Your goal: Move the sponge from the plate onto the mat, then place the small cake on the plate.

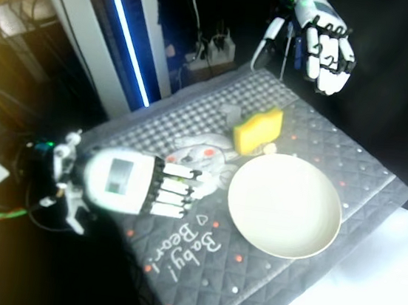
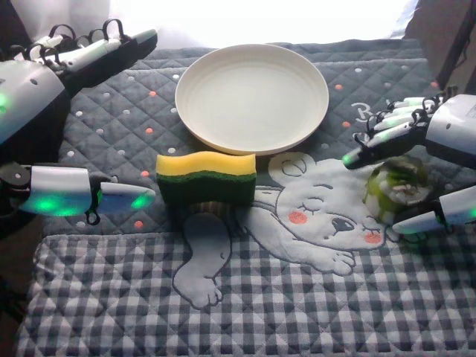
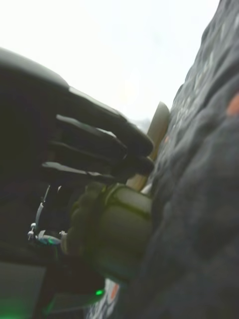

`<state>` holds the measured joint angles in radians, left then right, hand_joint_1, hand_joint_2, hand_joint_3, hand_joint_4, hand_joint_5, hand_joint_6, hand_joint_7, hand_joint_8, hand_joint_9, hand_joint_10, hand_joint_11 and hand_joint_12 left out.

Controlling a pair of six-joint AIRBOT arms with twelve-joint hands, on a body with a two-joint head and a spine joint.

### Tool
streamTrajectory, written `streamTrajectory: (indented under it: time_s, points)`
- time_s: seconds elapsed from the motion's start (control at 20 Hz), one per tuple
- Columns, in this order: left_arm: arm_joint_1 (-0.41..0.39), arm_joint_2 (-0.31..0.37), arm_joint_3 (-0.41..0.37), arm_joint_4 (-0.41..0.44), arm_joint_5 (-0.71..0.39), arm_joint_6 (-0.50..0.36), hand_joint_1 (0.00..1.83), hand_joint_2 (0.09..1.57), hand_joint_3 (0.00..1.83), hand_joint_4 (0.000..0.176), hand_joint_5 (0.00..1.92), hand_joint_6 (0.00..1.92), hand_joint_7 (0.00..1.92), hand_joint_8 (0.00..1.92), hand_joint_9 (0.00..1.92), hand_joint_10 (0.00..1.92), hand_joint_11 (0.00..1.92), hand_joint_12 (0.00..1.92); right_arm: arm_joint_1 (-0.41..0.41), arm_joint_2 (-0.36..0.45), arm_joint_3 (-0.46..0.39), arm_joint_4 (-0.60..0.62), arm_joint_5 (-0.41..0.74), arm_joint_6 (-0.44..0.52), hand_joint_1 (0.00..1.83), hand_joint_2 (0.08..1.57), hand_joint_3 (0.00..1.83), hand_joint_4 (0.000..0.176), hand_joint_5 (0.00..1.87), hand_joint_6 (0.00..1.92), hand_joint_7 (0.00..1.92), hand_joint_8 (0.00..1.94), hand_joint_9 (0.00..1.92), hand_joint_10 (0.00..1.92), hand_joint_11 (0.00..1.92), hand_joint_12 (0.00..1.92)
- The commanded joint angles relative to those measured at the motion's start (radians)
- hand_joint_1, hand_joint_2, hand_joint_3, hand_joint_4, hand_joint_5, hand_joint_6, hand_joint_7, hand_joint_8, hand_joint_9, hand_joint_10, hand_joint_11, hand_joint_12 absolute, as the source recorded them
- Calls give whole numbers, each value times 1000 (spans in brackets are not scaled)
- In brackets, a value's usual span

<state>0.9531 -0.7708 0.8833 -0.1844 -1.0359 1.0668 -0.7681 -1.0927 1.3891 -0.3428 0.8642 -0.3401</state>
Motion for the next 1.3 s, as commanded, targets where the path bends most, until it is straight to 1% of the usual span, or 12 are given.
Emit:
streamTrajectory:
  time_s: [0.0, 0.05, 0.1, 0.2, 0.4, 0.55, 0.75, 0.85, 0.95, 1.05, 1.15, 1.25]
  points:
    - [-7, -2, -3, 3, -114, -7, 726, 796, 0, 70, 113, 7, 302, 3, 371, 2, 0, 1070, 23, 4, 14, 30, 66, -15, 1374, 1054, 1, 0, 1152, 396, 1081, 881, 923, 1288, 601, 1607]
    - [0, -3, -3, 2, -113, -12, 809, 811, 5, 40, 138, 8, 299, 1, 325, 2, 0, 957, 50, 4, 18, 11, 66, -15, 1393, 1051, 0, 0, 1034, 810, 1229, 468, 1019, 1090, 709, 1245]
    - [5, -2, -3, 1, -114, -16, 842, 816, 4, 25, 149, 5, 263, 2, 268, 3, 0, 822, 77, 4, 21, -5, 66, -15, 1390, 1066, 3, 0, 1017, 947, 1158, 505, 1002, 1092, 791, 1089]
    - [5, -4, -3, 1, -114, -17, 786, 815, 2, 28, 161, 2, 294, 6, 314, 15, 0, 990, 136, 3, 26, -18, 66, -27, 1397, 1050, 0, 0, 1020, 887, 1180, 555, 1065, 1005, 810, 1190]
    - [5, -13, 2, 1, -116, -18, 786, 808, 0, 41, 192, 4, 275, 2, 261, 4, 0, 790, 301, -60, 84, -33, 66, -69, 1399, 1046, 0, 0, 1043, 781, 1210, 490, 1077, 1061, 920, 1241]
    - [5, -24, 10, 3, -116, -31, 738, 815, 1, 52, 201, 1, 300, 5, 302, 10, 0, 897, 384, -157, 157, -29, 23, -83, 1408, 1014, 0, 0, 1119, 625, 1276, 421, 1166, 867, 1059, 901]
    - [-10, -52, 29, 27, -113, -60, 789, 785, 0, 0, 340, 5, 442, 9, 463, 24, 20, 1133, 446, -335, 293, -31, -208, -153, 1406, 1017, 2, 0, 1085, 694, 1269, 326, 1209, 874, 1204, 1046]
    - [-18, -54, 32, 37, -117, -65, 822, 799, 1, 0, 454, 4, 587, 13, 599, 41, 114, 1141, 446, -395, 354, -31, -288, -156, 1411, 1003, 0, 0, 1129, 633, 1345, 216, 1220, 805, 1090, 938]
    - [-28, -60, 35, 50, -123, -67, 735, 834, 3, 0, 460, 0, 599, 4, 618, 30, 145, 1077, 446, -434, 394, -31, -338, -165, 1406, 1010, 0, 0, 1200, 463, 1409, 66, 1114, 1051, 978, 1180]
    - [-36, -66, 37, 59, -128, -69, 738, 843, 4, 0, 485, 4, 601, 4, 633, 30, 168, 1158, 446, -441, 406, -31, -360, -168, 1400, 1041, 2, 0, 1060, 582, 1178, 681, 1097, 1014, 710, 1038]
    - [-38, -66, 37, 62, -138, -70, 769, 834, 0, 0, 477, 1, 595, 0, 626, 26, 117, 1281, 447, -442, 408, -30, -366, -161, 1091, 953, 0, 0, 766, 49, 683, 102, 643, 297, 293, 1195]
    - [-37, -66, 37, 62, -142, -71, 771, 823, 0, 0, 436, 0, 483, 0, 515, 1, 78, 1251, 461, -442, 400, -30, -365, -158, 959, 885, 0, 57, 533, 4, 422, 8, 327, 58, 11, 848]
